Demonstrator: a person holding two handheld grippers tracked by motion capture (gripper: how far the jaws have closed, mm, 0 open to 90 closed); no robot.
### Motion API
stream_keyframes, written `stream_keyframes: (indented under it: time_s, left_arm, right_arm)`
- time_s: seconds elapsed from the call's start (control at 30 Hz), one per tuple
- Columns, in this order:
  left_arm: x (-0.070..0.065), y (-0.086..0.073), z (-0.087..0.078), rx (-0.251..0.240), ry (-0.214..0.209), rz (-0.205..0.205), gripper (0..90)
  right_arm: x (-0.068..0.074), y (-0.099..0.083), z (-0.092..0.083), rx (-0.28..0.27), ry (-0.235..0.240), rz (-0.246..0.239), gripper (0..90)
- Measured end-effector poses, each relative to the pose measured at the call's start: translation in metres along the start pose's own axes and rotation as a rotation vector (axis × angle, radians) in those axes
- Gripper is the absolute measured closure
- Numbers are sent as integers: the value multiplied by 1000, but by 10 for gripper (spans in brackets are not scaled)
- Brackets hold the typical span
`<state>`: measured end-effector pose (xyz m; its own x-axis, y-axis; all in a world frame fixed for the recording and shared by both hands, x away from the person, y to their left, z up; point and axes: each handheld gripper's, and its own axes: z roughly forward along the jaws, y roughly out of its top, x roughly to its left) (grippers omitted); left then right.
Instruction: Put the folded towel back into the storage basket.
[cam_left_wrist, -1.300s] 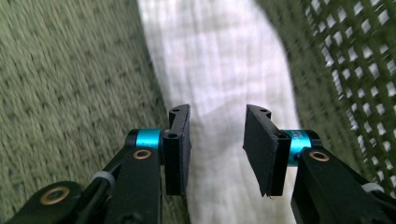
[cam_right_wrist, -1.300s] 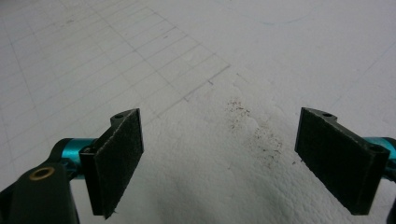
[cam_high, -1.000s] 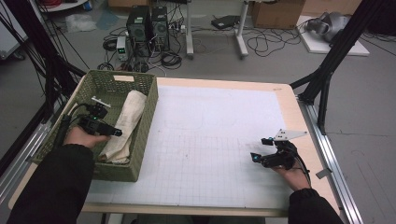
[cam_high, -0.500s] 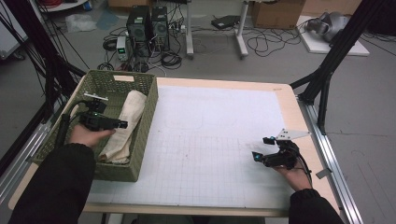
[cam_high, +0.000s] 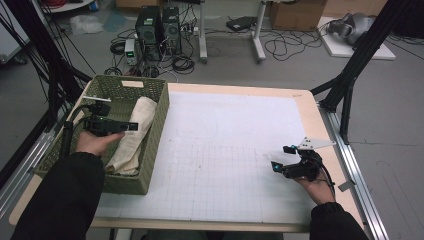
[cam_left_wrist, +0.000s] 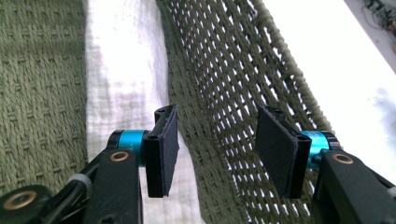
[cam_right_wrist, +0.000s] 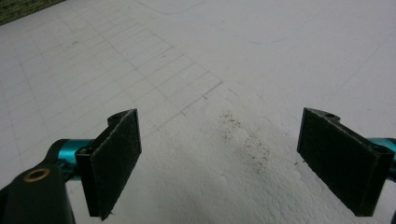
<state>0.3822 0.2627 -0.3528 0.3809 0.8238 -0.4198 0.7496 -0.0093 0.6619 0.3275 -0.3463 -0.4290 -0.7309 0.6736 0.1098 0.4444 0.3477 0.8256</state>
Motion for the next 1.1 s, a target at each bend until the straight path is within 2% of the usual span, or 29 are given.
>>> stream_keyframes:
  time_s: [0.33,0.7,0.9,1.0,1.07,1.1]
  left_arm:
    - [1,0,0,-18,-5,-14,473]
    - [3,1,0,-48,-54,-44,463]
    - [7,0,-3,-106,-128,-120,456]
    - [10,0,-4,-152,-192,-172,442]
    - [9,1,-4,-159,-192,-171,443]
    - [10,0,-4,-162,-205,-178,443]
  right_arm:
    - [0,0,-1,-5,-2,-2,128]
    - [0,0,-1,-4,-2,3,127]
    - [0,0,-2,-9,-3,3,126]
    - [0,0,-2,-9,-4,1,126]
    - [0,0,-3,-9,-5,-3,125]
    - [0,0,-3,-9,-5,-1,126]
